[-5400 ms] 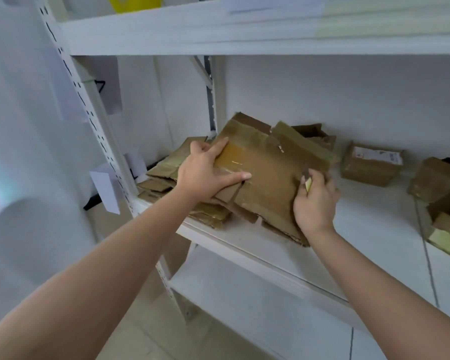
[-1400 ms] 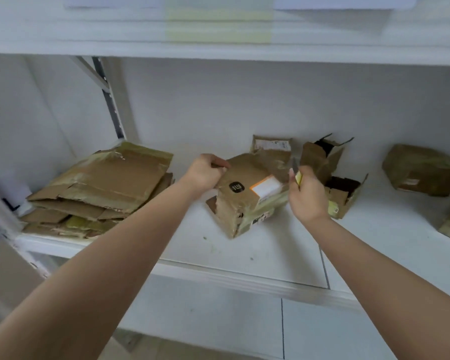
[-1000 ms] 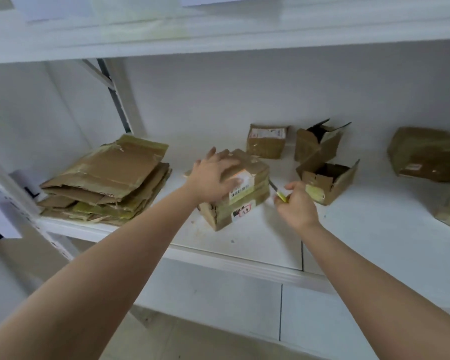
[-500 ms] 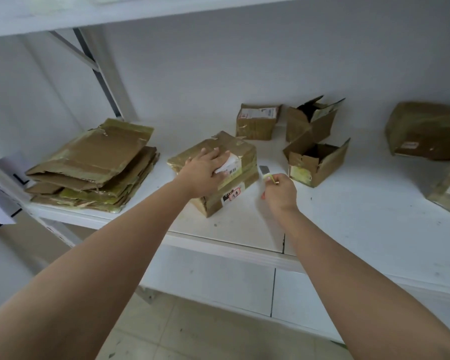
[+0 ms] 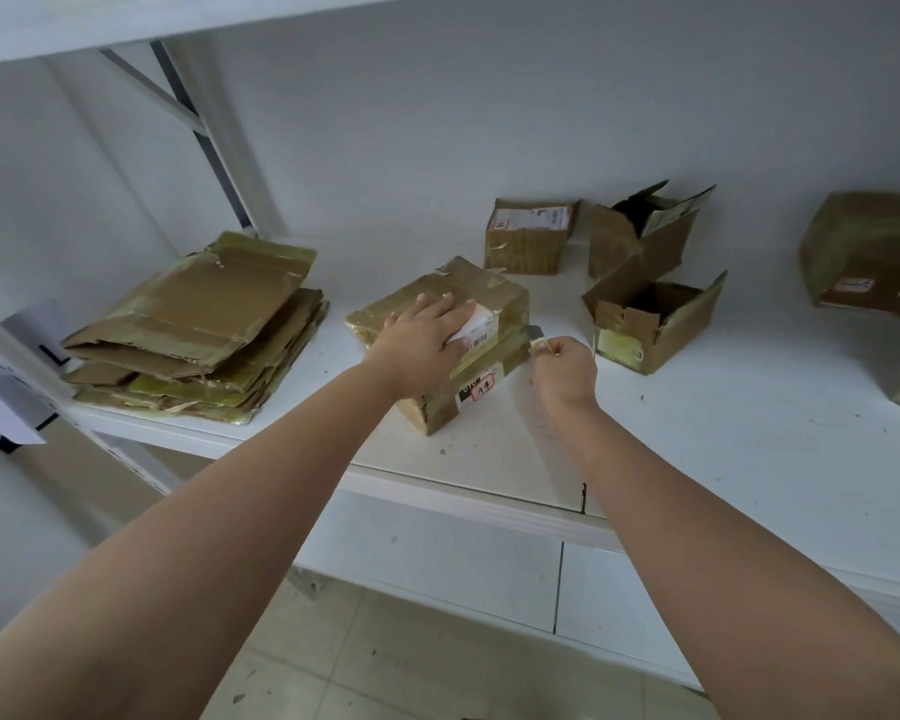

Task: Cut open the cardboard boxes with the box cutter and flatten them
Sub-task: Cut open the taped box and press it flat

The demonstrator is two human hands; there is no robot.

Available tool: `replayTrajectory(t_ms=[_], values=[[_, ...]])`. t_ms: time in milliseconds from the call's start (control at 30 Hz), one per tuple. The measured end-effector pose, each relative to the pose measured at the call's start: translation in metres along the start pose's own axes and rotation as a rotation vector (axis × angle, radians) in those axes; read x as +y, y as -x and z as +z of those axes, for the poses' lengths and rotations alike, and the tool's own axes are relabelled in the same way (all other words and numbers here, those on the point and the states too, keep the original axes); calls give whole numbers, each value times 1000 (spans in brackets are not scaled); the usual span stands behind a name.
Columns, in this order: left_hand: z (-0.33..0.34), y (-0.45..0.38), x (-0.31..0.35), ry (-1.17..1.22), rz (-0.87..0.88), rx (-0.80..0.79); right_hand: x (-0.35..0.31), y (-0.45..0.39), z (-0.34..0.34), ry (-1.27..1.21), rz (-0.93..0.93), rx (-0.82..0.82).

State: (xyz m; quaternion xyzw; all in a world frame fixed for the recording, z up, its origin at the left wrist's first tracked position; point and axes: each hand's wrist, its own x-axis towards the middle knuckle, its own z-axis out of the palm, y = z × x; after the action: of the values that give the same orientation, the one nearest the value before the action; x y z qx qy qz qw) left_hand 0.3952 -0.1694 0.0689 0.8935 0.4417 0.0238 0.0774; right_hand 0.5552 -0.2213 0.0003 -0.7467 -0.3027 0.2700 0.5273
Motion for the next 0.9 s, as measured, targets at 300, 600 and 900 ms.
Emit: replayTrajectory(t_ms=[300,600,900], values=[[-5,-15,4,68,57,-86,-19,-21,-2,-10,77,-60],[0,-16,7,21,52,-97,-17,13,0,-5,97,-191],[-4,-9,12,21,50,-100,-24,58,-7,96,170,-469]])
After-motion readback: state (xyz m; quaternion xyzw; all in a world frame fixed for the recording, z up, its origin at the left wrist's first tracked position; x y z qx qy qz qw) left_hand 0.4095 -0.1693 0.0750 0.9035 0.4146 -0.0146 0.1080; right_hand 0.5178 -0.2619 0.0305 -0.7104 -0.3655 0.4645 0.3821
